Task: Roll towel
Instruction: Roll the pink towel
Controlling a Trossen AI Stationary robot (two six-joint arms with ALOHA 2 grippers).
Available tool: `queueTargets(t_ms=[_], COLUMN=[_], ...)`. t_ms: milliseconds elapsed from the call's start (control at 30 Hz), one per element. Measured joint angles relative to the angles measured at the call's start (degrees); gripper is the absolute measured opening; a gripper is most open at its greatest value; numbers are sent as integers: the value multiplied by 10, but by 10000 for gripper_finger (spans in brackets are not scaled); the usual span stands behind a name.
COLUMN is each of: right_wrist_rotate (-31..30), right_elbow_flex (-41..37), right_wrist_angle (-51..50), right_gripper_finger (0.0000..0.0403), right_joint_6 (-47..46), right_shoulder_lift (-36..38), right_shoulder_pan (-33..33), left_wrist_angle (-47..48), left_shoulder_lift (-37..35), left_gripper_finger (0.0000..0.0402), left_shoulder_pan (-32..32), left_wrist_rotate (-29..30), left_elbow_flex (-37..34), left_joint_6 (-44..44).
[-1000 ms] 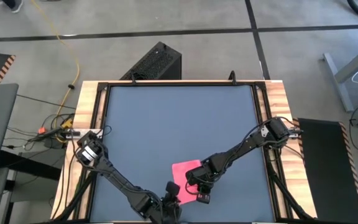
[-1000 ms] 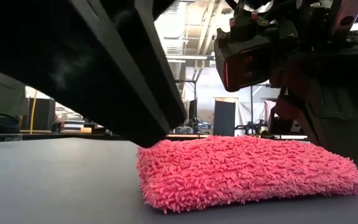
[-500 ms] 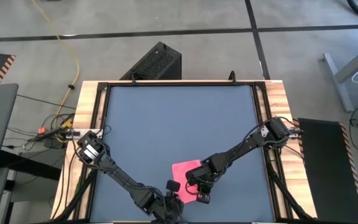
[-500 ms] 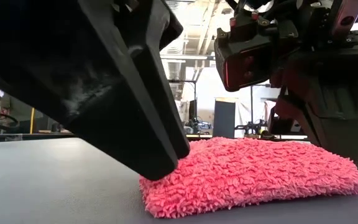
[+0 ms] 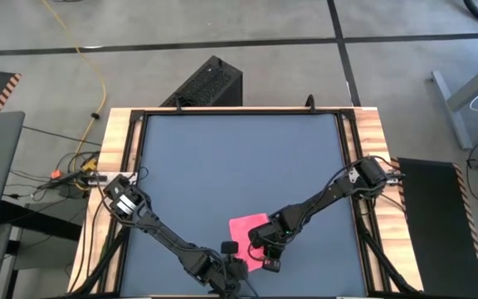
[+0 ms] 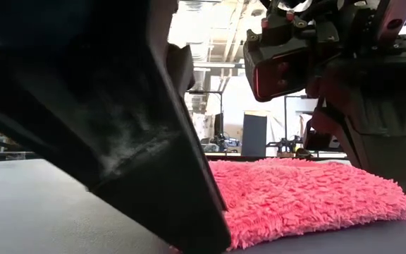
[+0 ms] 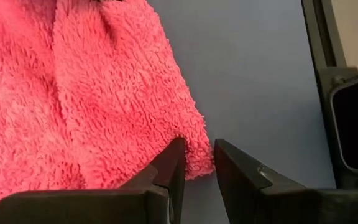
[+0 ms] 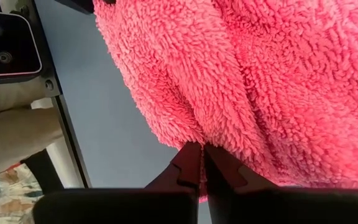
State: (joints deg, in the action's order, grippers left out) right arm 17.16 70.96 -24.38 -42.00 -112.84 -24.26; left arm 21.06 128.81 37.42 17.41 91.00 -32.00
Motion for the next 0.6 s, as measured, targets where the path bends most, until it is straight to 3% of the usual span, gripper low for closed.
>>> queueTargets(t_ms=[233,467,600], right_wrist_rotate=[-2,-4,-4], right_elbow_flex=[0,0,0], right_wrist_angle=[0,0,0], right_gripper_finger=[35,35,35], right_joint_6=[0,0,0], right_shoulder_lift=[0,0,0], right_shoulder_pan=[0,-1,-1], left_wrist_angle=[33,56,59], left_shoulder_lift=[4,4,4], left_gripper_finger=[72,8,2], left_shoulder_pan=[2,0,-1], left_wrist_rotate=[34,43,42], left_elbow_flex=[9,10,9], left_joint_6=[-42,-111,-153])
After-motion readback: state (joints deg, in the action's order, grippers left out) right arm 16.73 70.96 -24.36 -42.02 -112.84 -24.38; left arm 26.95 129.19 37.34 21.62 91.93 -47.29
